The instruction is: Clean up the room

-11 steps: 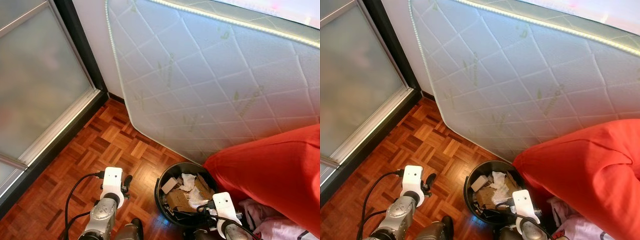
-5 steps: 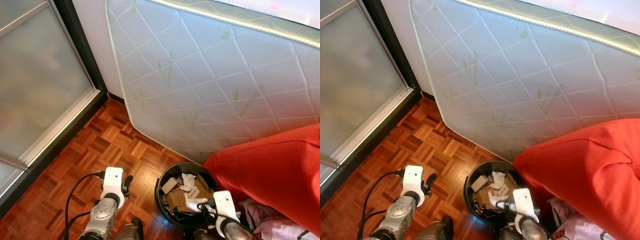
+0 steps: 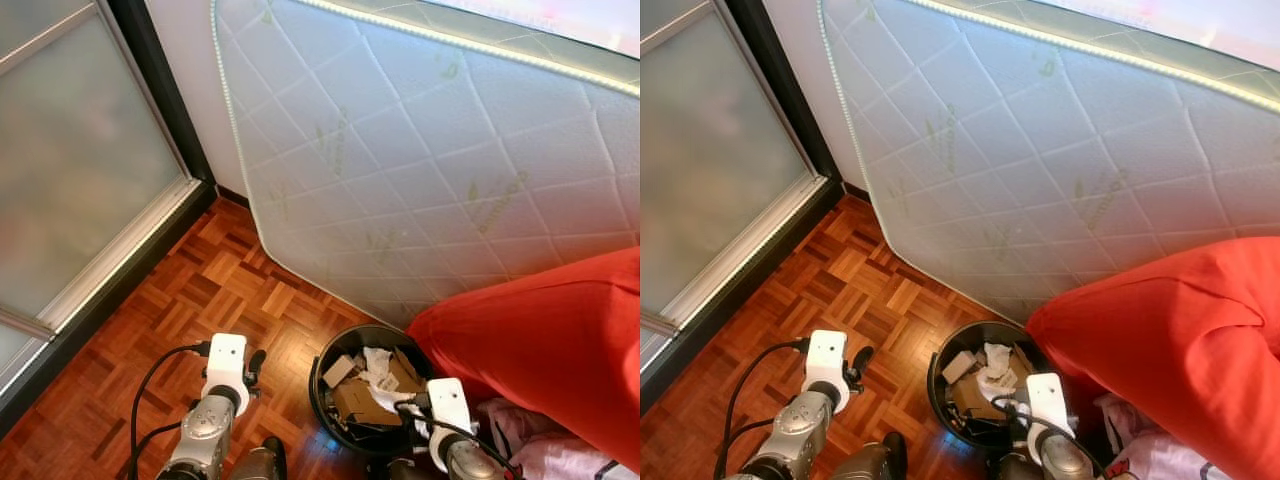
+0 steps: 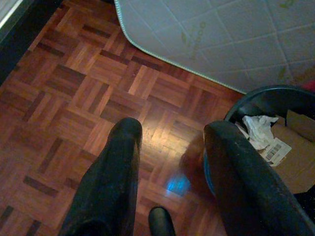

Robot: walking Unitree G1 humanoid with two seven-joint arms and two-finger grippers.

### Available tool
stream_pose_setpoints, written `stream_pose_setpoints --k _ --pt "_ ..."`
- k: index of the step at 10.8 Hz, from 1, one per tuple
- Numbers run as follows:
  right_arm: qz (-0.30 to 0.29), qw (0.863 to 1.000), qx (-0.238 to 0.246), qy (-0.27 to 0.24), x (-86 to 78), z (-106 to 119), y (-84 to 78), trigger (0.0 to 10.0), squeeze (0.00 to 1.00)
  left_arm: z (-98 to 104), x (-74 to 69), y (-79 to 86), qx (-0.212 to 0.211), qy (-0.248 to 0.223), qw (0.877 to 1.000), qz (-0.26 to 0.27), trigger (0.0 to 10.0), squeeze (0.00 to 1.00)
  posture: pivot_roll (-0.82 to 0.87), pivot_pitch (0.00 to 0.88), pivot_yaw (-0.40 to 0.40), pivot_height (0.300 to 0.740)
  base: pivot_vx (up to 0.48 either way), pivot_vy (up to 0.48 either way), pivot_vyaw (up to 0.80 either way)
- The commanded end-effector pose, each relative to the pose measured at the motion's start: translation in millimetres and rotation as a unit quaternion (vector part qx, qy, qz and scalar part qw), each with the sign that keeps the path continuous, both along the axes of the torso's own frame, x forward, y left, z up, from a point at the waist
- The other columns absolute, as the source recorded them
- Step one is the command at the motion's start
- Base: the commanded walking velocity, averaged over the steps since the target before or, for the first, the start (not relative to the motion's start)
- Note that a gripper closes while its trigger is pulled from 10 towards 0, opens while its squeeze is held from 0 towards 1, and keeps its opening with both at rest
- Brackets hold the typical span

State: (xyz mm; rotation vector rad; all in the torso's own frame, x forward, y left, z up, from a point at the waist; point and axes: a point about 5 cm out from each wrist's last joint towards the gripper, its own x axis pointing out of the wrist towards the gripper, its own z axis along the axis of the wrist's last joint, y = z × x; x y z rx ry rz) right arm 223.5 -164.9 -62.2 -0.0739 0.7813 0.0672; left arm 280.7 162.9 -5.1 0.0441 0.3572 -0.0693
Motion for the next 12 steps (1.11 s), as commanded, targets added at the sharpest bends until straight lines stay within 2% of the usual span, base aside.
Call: stream_pose_setpoints --k 1,2,3,4,5,7,9,11,12 --pt "0.003 0.999 0.012 0.039 -14.5 -10 1.2 10.0 1.00 -8 -7.4 0.6 0.001 0.024 1.000 0.000 10.0 0.00 0.18 0.265 -0.005 0.740 0.000 0.000 0.00" --pt "0.006 0.999 0.016 0.041 -14.3 -10 2.2 10.0 1.00 -8 -7.1 0.5 0.001 0.023 1.000 0.000 10.0 0.00 0.18 0.265 -0.005 0.740 0.000 0.000 0.00" --pt "-0.020 0.998 0.036 0.052 -16.1 -11 2.8 10.0 0.94 -8 -6.8 0.5 0.001 0.023 1.000 0.001 10.0 0.00 0.18 0.266 -0.005 0.740 0.000 0.000 0.00" --pt "-0.038 0.997 0.046 0.044 -13.4 -10 1.9 10.0 0.00 -8 -6.6 0.7 0.001 0.022 1.000 0.002 10.0 0.00 0.18 0.266 -0.006 0.740 0.000 0.000 0.00" --pt "-0.049 0.997 0.053 0.021 -7.1 -5 -2.8 10.0 0.00 -7 -6.5 1.5 0.002 0.021 1.000 0.002 10.0 0.00 0.18 0.266 -0.006 0.740 0.000 0.000 0.00" --pt "-0.073 0.995 0.061 -0.006 -6.7 -2 -13.3 10.0 0.00 -7 -6.3 1.8 0.002 0.020 1.000 0.003 10.0 0.00 0.18 0.266 -0.004 0.740 0.000 0.000 0.00" --pt "-0.074 0.996 0.054 -0.017 -3.0 0 -11.0 10.0 0.00 -9 -7.7 2.4 0.006 0.028 1.000 -0.001 10.0 0.00 0.18 0.259 -0.002 0.740 0.000 0.000 0.00" --pt "-0.081 0.996 0.038 -0.019 -4.2 0 -14.5 10.0 0.00 -21 -19.5 14.9 0.027 0.067 0.997 0.014 10.0 0.00 0.17 0.222 0.007 0.740 0.000 0.000 0.00" --pt "-0.107 0.993 0.035 -0.033 -2.5 3 -23.1 10.0 0.00 -29 -29.1 24.4 0.041 0.094 0.995 0.023 10.0 0.00 0.16 0.195 0.016 0.740 0.000 0.000 0.00"
